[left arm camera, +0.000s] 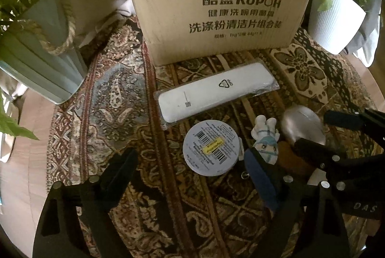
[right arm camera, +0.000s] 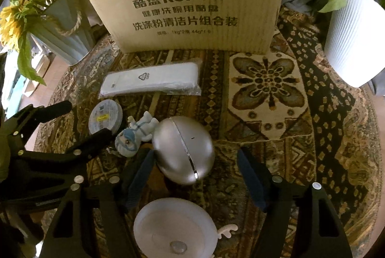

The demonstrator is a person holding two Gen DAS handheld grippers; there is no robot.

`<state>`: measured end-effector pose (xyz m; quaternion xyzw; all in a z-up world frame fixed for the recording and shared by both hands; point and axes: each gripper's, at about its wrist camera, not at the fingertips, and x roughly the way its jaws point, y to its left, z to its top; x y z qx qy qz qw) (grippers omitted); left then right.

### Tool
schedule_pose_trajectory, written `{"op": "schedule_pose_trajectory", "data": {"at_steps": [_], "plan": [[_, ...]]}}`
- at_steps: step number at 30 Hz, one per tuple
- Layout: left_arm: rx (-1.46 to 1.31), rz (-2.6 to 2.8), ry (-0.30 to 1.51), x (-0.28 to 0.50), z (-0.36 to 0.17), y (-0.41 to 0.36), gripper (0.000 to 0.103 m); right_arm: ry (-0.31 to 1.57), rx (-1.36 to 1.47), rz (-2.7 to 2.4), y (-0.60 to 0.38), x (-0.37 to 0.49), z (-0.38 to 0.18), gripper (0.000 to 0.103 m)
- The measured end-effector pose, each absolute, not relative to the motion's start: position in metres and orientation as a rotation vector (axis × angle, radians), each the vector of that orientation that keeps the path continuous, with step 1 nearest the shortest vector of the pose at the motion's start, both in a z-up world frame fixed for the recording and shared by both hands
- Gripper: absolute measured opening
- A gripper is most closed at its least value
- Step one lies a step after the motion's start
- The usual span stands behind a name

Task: Organize rigid objects
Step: 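Grasp the silver egg with the right tool while the left tool grasps the tape roll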

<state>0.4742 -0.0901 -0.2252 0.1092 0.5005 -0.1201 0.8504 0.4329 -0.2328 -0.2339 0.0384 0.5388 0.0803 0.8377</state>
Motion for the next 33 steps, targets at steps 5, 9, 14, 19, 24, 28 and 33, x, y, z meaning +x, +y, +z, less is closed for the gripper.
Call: {"op": "schedule_pose_trajectory", "data": {"at_steps": [5,9,14,19,24,28,33], "plan": [[0.206,-0.256,1.076,0.480,-0.234,-0.092,0.082,1.145,0.090,0.190,-0.231,0.438,-0.239,0.067],[0.169,-0.262,1.084,0.484,-0.238,-0.092,0.077,1.149,0.094,0.194,-0.228,0.442,-0.243,0.063],[0.128,-0.279,1.083,0.486,-0.239,-0.092,0.063,1.144,0.100,0.208,-0.225,0.446,-0.244,0.056],[0.133,-0.278,1.076,0.484,-0.237,-0.094,0.051,1.137,0.120,0.209,-0.226,0.446,-0.244,0.056],[0.123,-0.279,1.061,0.475,-0.232,-0.092,0.051,1.126,0.133,0.191,-0.232,0.441,-0.240,0.056],[0.125,-0.271,1.032,0.467,-0.221,-0.091,0.051,1.104,0.129,0.183,-0.235,0.434,-0.231,0.056],[0.121,-0.259,0.980,0.459,-0.202,-0.088,0.051,1.068,0.124,0.180,-0.238,0.426,-0.214,0.056]]}}
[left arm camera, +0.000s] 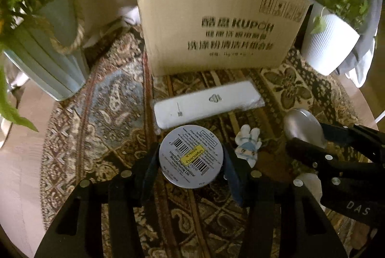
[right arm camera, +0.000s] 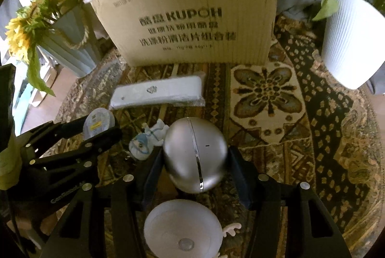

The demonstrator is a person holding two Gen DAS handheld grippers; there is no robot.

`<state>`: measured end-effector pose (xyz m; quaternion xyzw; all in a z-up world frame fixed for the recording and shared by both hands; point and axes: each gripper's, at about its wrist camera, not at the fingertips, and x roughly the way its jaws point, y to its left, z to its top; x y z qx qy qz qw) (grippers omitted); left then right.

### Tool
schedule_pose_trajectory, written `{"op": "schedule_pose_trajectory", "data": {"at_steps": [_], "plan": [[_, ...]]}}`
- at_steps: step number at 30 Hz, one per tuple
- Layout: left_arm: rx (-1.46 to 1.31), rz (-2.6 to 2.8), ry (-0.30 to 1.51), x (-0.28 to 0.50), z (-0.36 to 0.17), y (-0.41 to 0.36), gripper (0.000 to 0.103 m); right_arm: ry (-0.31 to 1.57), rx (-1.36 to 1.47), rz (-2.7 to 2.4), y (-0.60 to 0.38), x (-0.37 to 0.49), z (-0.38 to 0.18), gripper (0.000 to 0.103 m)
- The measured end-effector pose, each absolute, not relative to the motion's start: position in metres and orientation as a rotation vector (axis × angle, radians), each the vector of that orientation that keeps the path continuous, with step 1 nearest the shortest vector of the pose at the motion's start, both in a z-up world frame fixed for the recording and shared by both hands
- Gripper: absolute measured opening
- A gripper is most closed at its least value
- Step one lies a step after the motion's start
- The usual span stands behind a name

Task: Organize rigid objects
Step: 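Grasp the silver egg with the right tool while the left tool grasps the tape roll, then carry the silver egg and tape roll over the cardboard box with both tools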

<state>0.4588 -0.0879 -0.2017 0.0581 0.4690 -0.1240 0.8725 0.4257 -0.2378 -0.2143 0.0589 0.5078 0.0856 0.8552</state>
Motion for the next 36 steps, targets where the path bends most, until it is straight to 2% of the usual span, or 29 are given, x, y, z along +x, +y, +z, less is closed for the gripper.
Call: {"op": "schedule_pose_trajectory", "data": {"at_steps": [36], "plan": [[0.111,-0.287,0.581,0.437,-0.062,-0.094,0.051,0.703,0.114,0.174,-0.240,0.406,-0.074,0.056]]}}
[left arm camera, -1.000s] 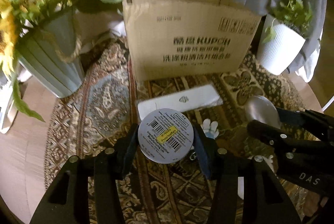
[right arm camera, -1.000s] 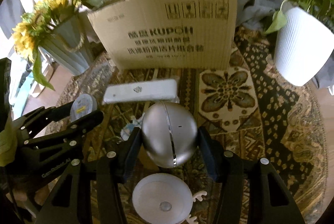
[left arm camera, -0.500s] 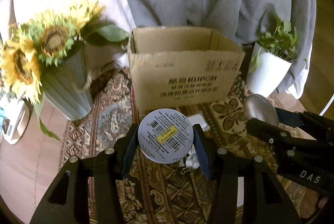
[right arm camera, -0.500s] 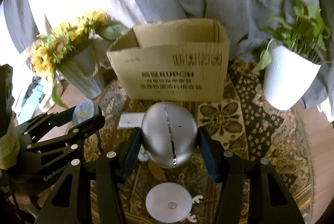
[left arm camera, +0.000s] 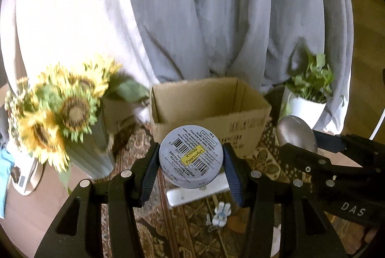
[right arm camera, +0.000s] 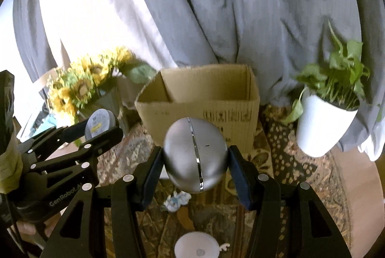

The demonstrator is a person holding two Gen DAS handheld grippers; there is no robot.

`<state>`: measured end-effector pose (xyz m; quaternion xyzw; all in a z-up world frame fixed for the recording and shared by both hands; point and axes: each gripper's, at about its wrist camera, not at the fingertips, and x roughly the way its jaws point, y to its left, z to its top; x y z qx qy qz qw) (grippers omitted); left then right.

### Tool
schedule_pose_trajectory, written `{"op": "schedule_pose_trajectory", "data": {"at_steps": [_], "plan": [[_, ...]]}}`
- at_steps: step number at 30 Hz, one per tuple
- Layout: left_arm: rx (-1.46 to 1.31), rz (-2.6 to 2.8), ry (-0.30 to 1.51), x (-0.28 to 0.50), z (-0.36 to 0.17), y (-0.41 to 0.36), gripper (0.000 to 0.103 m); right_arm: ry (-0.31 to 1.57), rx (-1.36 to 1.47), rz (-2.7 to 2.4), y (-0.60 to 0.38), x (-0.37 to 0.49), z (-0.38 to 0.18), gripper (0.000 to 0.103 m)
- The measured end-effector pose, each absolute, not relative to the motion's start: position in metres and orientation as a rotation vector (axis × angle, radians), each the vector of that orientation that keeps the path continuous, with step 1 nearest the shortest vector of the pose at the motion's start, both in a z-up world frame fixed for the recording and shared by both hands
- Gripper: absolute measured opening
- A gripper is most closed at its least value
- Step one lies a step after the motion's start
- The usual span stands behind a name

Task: Organize rigid objects
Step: 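Carry the silver egg and tape roll over the cardboard box with both tools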

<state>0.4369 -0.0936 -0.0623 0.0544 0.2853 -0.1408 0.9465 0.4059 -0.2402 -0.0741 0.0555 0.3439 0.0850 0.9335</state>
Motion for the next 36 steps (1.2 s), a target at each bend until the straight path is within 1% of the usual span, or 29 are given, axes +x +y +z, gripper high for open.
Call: {"op": "schedule_pose_trajectory", "data": {"at_steps": [7,16,29,36], "plan": [[0.105,-0.294,0.518,0.447,-0.039,-0.097,0.051,0.628,0.114,0.172,-0.243,0.415,-0.050,0.056],[0.094,-0.292,0.490,0.467,-0.025,-0.098,0.051,0.564,0.115,0.169,-0.246,0.433,-0.029,0.056],[0.114,-0.264,0.466,0.507,-0.009,-0.106,0.051,0.564,0.131,0.170,-0.258,0.480,-0.022,0.056],[0.106,-0.272,0.504,0.534,-0.009,-0.111,0.051,0.577,0.132,0.173,-0.262,0.507,-0.023,0.056]]}}
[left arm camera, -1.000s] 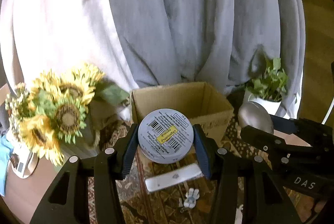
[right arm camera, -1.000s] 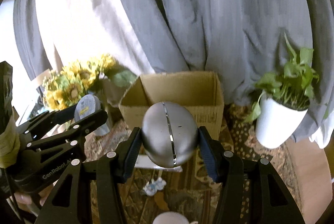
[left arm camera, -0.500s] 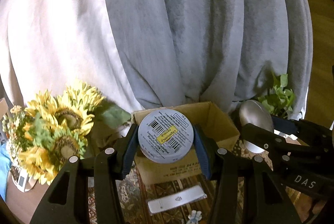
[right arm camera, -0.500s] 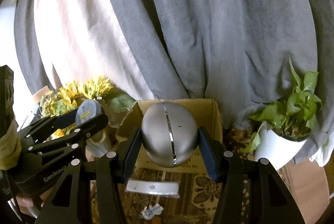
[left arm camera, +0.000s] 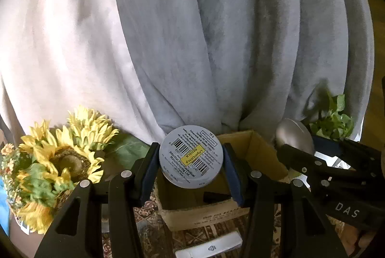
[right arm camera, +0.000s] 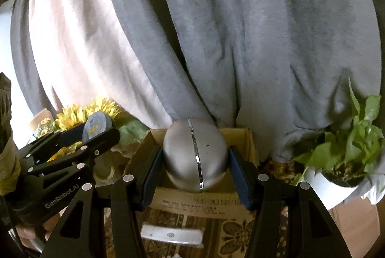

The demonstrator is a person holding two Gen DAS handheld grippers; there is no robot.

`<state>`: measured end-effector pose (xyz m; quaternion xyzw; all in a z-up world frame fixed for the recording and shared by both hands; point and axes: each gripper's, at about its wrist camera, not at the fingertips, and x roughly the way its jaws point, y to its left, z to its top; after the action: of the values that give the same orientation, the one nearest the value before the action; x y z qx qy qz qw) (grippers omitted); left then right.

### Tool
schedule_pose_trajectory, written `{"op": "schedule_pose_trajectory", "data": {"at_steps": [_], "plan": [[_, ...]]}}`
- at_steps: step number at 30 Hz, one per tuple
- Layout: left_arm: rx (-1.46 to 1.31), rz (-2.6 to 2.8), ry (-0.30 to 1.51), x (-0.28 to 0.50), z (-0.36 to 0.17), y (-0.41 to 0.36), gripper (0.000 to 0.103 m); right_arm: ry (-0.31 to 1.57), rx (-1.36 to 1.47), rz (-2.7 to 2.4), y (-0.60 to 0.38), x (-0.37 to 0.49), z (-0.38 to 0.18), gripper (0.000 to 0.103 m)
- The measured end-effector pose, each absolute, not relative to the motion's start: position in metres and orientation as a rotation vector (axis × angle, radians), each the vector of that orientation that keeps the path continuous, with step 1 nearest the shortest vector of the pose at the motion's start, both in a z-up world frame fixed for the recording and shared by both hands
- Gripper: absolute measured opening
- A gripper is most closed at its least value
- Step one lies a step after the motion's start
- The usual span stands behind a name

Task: Organize rigid objects
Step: 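Carry the silver egg and tape roll over the cardboard box with both tools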

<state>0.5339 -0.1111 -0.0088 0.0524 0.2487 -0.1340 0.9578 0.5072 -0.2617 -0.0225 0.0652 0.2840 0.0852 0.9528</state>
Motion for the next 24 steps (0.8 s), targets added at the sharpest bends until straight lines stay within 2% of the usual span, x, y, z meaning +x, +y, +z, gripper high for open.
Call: {"op": "schedule_pose_trajectory", "data": {"at_steps": [12,24], "plan": [[0.136,-0.297,0.642,0.589,-0.028,-0.125,0.051,0.685,0.121,0.153,-0.270,0.559,-0.036,0.056],[0.187,-0.336,0.840,0.637,-0.075,-0.141,0.051,0.881,0.092,0.164,-0.271,0.603,-0.086,0.056]]}}
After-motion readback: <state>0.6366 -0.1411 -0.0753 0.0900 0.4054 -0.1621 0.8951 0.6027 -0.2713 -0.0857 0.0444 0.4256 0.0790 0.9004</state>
